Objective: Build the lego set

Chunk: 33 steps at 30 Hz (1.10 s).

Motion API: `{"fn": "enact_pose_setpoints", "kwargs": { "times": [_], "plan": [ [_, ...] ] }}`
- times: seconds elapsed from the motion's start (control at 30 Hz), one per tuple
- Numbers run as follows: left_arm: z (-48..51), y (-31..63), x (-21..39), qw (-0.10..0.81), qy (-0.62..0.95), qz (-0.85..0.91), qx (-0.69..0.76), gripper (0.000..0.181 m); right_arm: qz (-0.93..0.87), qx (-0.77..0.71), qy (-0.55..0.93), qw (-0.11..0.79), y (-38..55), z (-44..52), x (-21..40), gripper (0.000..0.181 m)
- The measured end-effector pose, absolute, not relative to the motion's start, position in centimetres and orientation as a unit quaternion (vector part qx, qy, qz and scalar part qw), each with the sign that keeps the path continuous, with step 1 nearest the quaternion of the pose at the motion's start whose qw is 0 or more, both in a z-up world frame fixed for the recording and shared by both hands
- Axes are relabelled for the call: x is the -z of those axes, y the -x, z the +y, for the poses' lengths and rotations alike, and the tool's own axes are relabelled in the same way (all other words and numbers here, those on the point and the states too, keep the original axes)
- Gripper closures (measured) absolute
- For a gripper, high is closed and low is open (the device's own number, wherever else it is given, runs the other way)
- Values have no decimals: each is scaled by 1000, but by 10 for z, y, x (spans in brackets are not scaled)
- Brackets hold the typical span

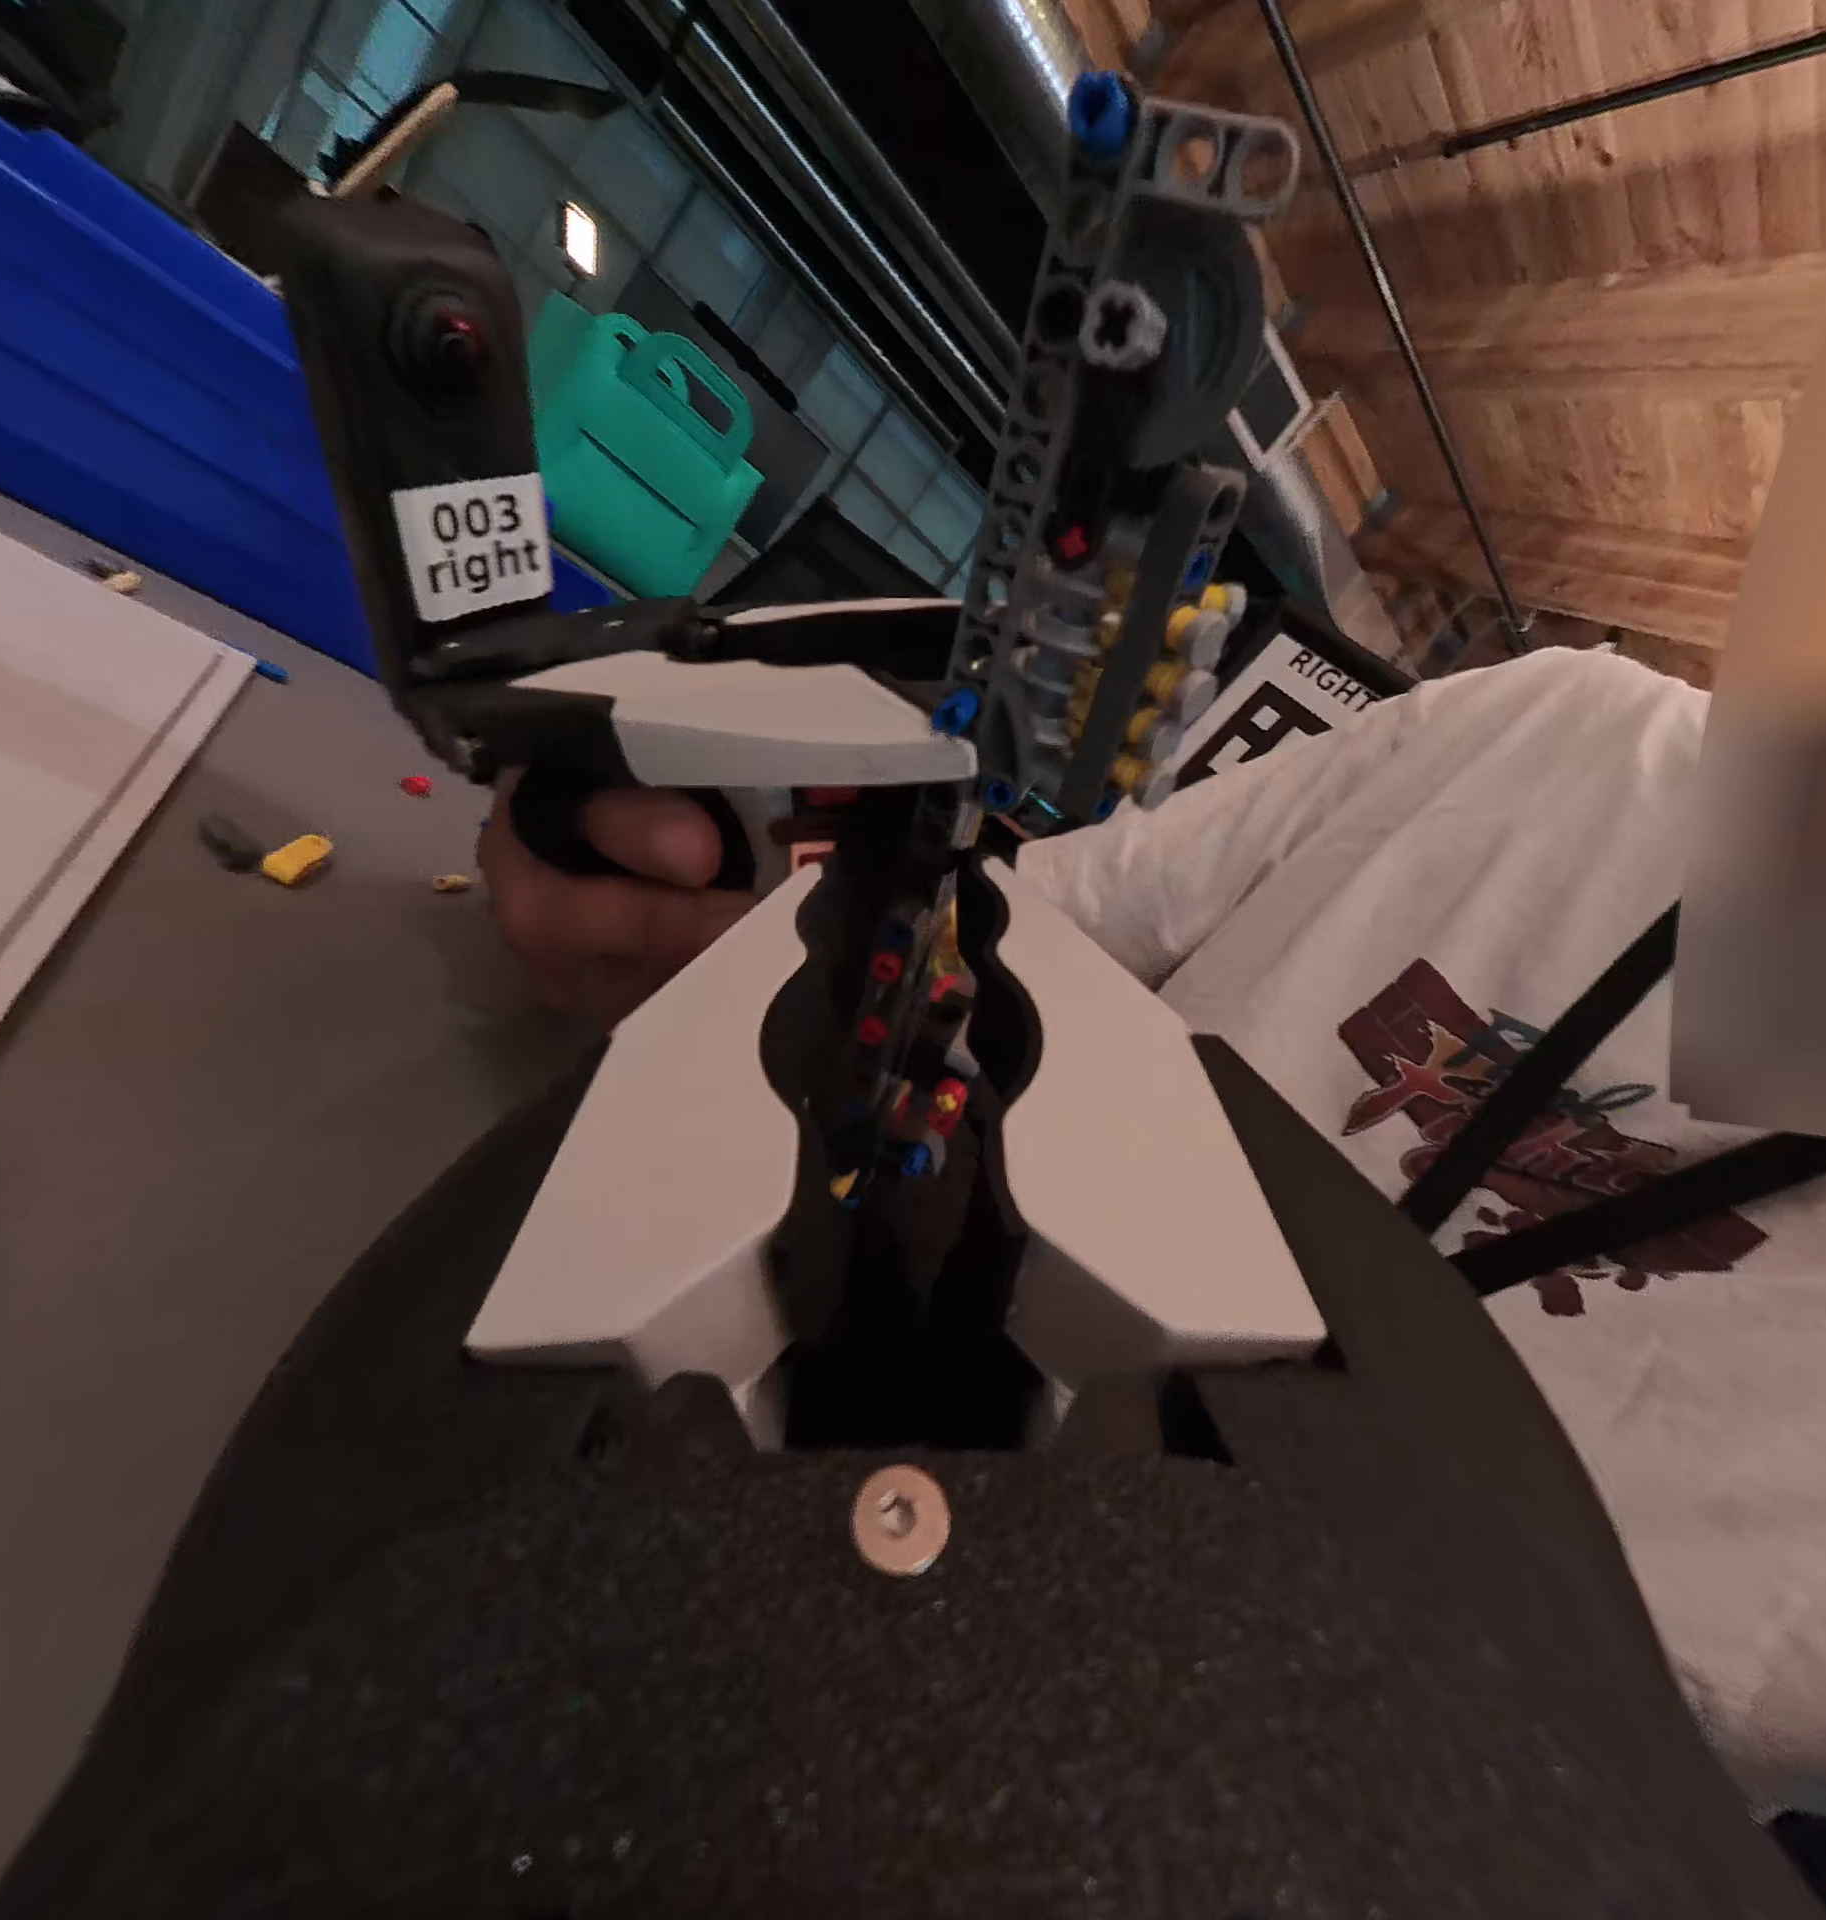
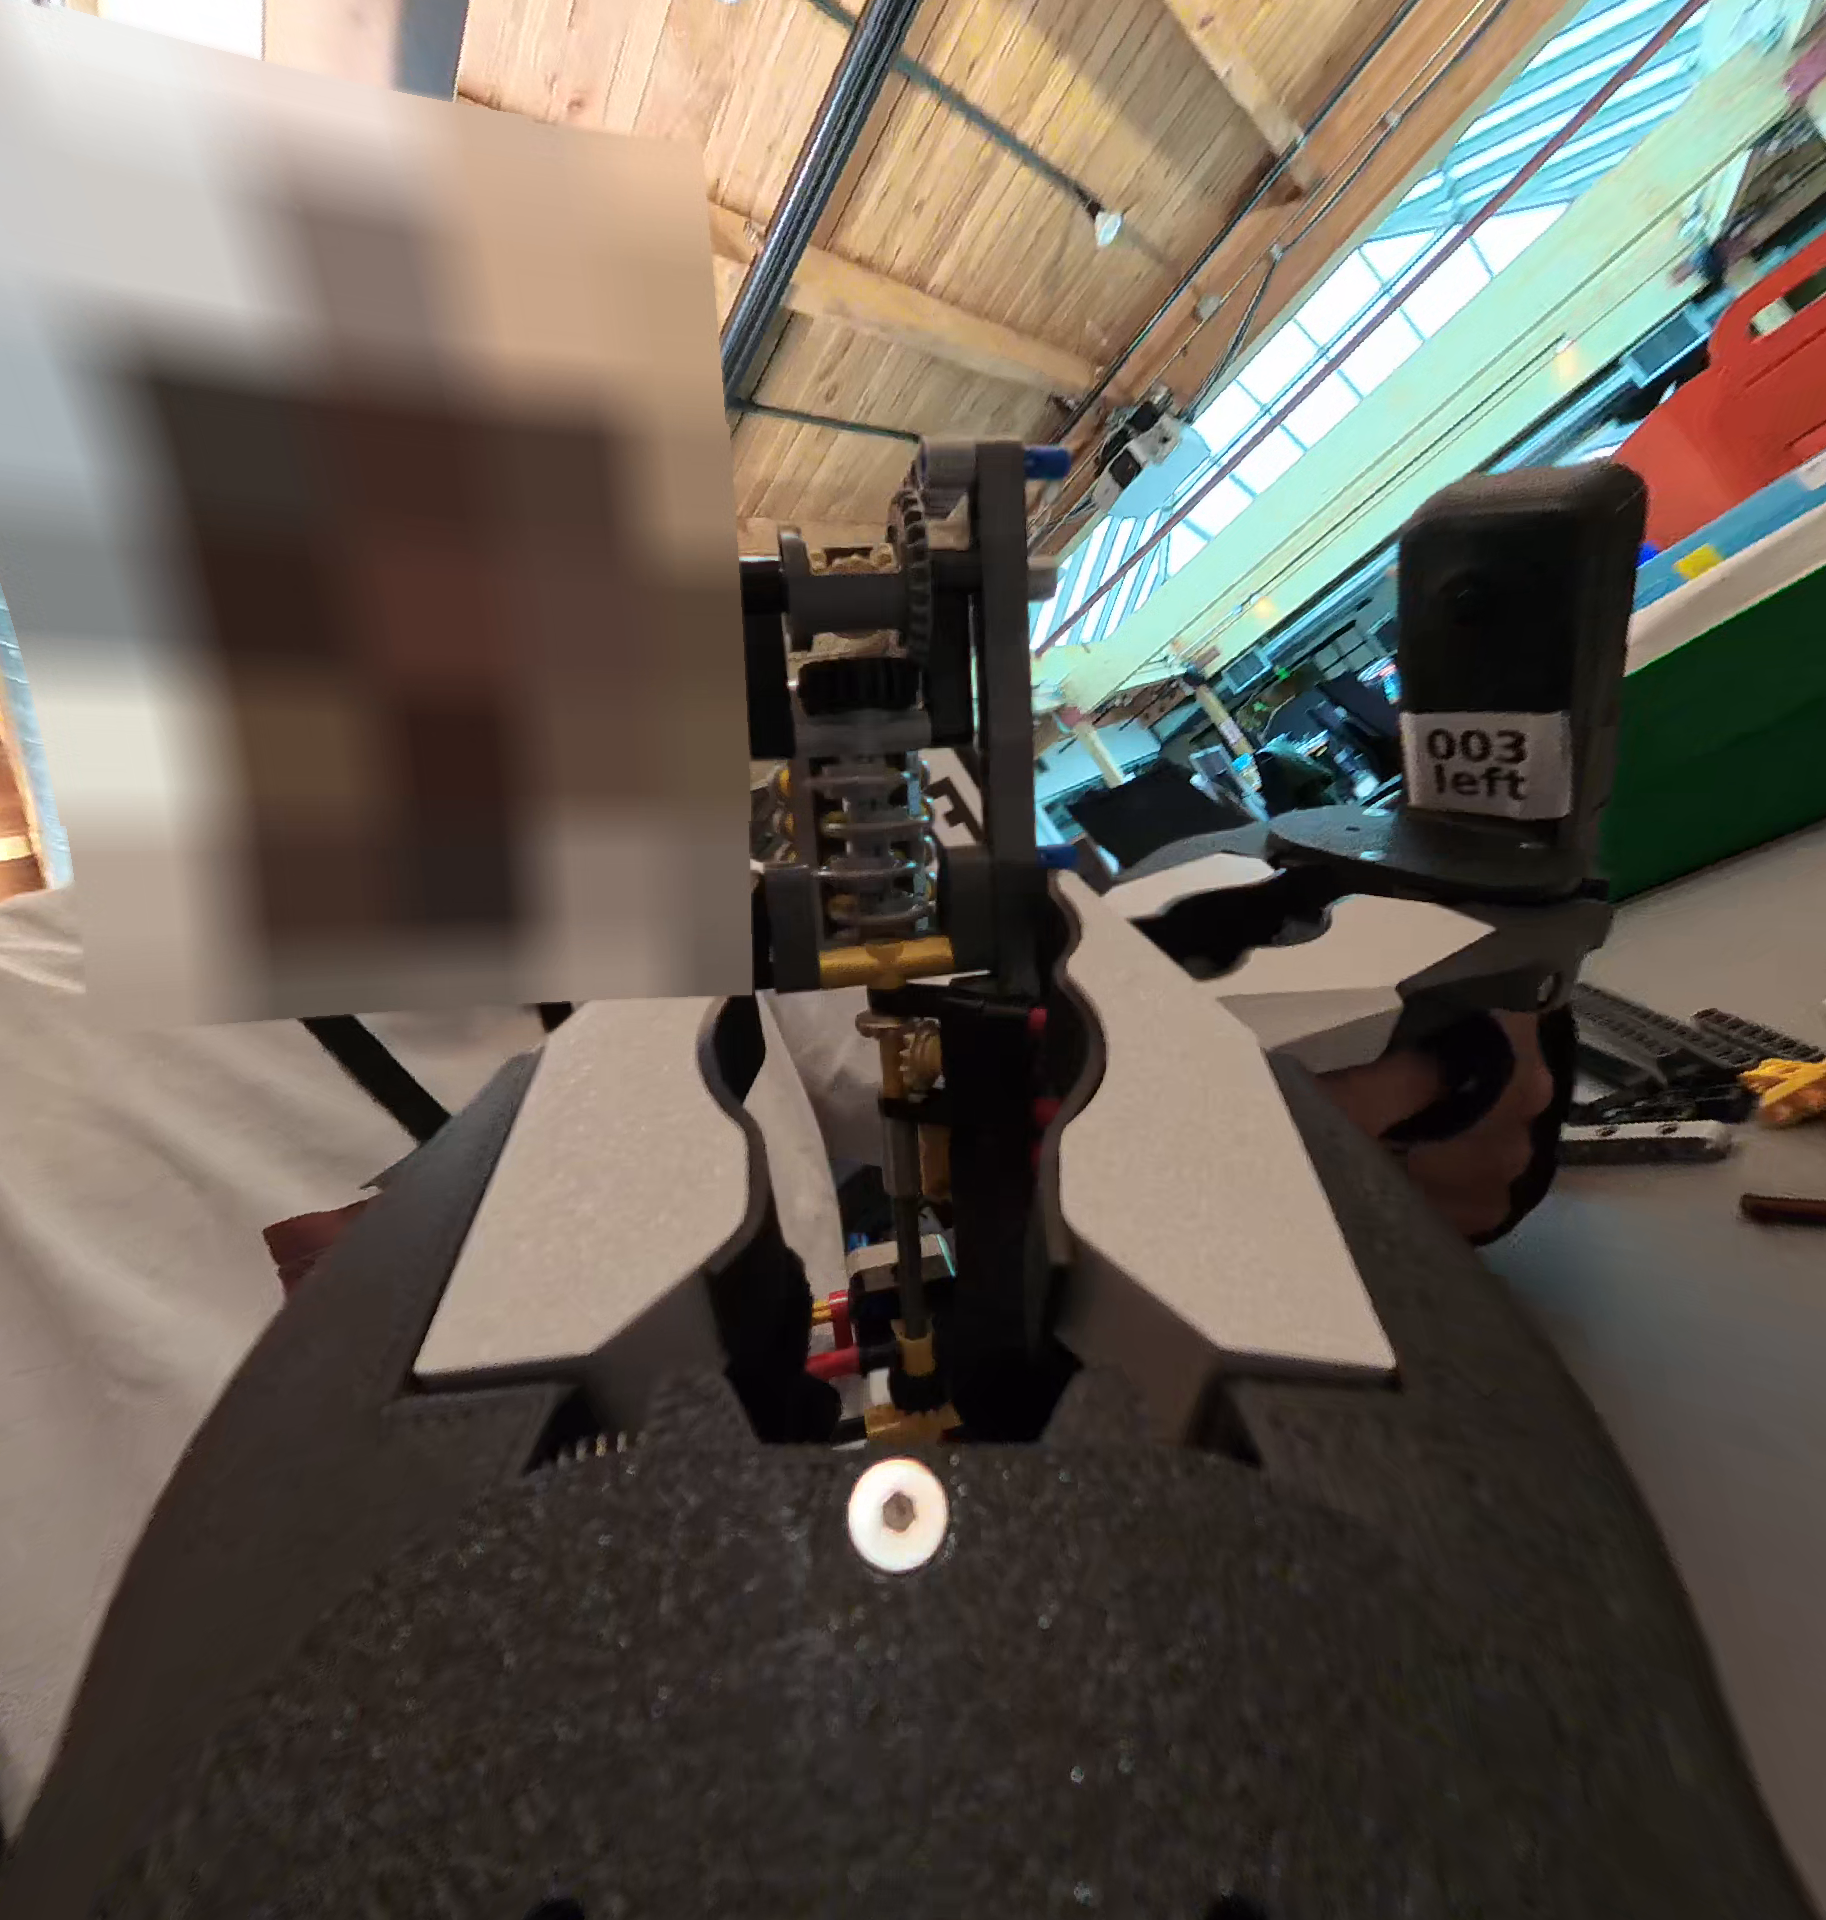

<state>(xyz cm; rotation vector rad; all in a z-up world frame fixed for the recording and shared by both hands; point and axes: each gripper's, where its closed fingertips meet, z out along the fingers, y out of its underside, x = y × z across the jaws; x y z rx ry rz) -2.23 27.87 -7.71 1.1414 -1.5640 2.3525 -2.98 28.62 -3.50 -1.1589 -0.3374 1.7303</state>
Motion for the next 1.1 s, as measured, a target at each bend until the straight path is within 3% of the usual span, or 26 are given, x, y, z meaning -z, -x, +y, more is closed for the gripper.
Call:
{"fn": "enact_pose_setpoints", "kwargs": {
  "times": [0.23, 0.4, 0.57, 0.8, 0.93, 1.1],
  "plan": [
    [293, 4, 84, -149, -421, -563, -695, 147, -78, -642, 504, 572, 0, 302, 34, 131],
    [302, -2, 65, -240, -450, -534, -674, 116, -50, -535, 571, 621, -7, 321, 44, 130],
    [300, -9, 71, -262, -480, -539, -641, 107, -76, -454, 608, 647, 7, 329, 47, 131],
    [297, -7, 72, -258, -469, -540, -650, 120, -94, -423, 624, 651, 10, 329, 51, 131],
    [296, -7, 69, -234, -472, -525, -669, 106, -111, -383, 645, 652, 10, 330, 61, 131],
    [298, -6, 69, -249, -461, -535, -662, 115, -98, -418, 636, 641, 11, 329, 59, 131]
  ]
}}
